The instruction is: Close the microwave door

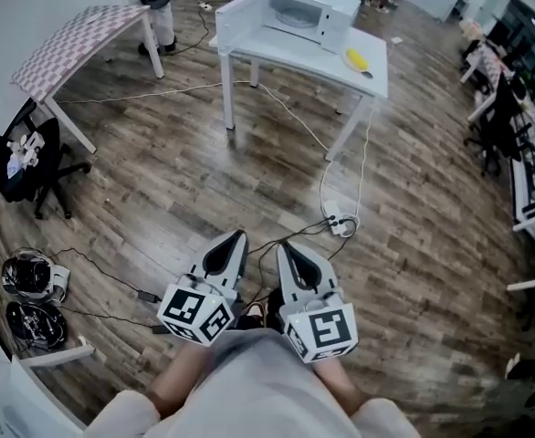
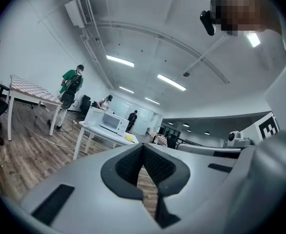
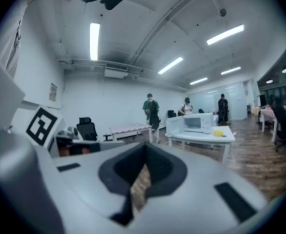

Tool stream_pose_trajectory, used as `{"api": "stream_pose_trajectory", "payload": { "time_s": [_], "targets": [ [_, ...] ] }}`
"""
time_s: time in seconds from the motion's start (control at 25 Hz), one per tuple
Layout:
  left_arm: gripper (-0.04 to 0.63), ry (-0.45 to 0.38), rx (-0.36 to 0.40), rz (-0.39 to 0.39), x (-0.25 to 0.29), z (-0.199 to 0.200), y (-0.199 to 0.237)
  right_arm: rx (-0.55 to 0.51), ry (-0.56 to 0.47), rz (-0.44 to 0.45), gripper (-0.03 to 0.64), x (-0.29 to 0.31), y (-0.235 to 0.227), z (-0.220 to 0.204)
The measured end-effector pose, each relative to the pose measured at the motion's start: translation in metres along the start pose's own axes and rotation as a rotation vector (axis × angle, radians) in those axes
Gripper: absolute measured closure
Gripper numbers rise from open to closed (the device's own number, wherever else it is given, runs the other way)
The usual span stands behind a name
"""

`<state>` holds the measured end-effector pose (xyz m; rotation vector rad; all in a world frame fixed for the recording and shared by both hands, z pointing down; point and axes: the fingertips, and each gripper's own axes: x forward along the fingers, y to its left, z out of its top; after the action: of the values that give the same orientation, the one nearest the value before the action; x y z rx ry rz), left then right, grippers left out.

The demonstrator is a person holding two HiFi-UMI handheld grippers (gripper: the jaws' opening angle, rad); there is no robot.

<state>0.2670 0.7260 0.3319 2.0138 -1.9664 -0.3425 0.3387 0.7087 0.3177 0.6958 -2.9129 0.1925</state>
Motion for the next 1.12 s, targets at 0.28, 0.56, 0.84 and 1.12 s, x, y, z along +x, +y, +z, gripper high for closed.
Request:
{"api": "stream_pose_trajectory", "payload": {
  "time_s": [0.28, 0.56, 0.84, 1.12],
  "targets": [
    [0.577, 0.005, -0.015, 0.020, 0.029, -0.003, 0.018, 0.049, -0.033, -0.006, 0.594, 0.021, -0.037, 0.005],
    [0.577, 0.018, -0.016, 0.035, 0.094, 0.005, 0.035, 0.040, -0.008, 0.037, 0.594, 0.074, -0.082, 0.012],
    [0.577, 0.025, -0.062, 0.048, 0.178, 0.021, 0.052, 0.049, 0.035, 0.101, 0.594, 0.128, -0.140, 0.019],
    [0.577, 0.033, -0.032, 0.062, 0.271, 0.028, 0.047, 0.090, 0.046, 0.169, 0.594, 0.170, -0.209, 0.023]
  ]
}}
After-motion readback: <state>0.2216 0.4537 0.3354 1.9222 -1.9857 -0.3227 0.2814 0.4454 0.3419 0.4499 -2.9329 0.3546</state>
